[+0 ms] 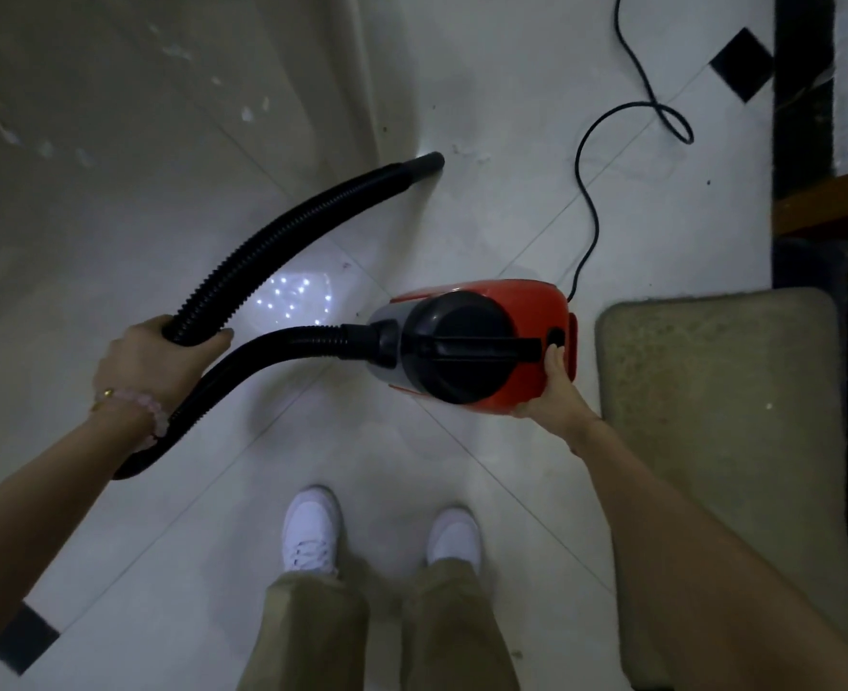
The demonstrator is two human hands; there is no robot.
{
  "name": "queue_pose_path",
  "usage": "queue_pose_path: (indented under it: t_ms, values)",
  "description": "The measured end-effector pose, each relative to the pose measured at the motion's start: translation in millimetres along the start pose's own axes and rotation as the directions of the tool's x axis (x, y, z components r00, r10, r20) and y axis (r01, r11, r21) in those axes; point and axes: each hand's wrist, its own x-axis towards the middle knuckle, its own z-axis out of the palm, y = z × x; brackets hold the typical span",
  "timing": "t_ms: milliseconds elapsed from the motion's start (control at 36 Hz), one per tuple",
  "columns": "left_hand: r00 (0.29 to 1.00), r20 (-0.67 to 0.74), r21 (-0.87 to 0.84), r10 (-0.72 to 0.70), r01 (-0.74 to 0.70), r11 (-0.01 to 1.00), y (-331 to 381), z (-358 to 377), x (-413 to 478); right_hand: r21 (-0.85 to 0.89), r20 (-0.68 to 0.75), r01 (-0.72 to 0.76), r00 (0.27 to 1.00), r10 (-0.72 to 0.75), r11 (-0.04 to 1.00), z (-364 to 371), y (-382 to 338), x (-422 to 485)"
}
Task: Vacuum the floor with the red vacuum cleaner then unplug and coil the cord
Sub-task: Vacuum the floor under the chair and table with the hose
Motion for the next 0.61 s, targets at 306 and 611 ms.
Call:
queue_pose_path:
  t_ms: [306, 611]
  values:
    - [0.987, 0.054, -0.306, -0.154, 0.163, 0.938, -19.2, -48.5, -35.1, 0.146, -0.514, 0.107, 0.857, -0.017, 0.983, 25.2, -87.9, -82.8]
    - [0.943, 0.194, -0.626, -0.270, 0.331, 0.706, -58.8, -105.4, -71.9, 0.210, 0.254, 0.054, 0.961, -0.108, 0.976, 209.6, -266.6, -136.1]
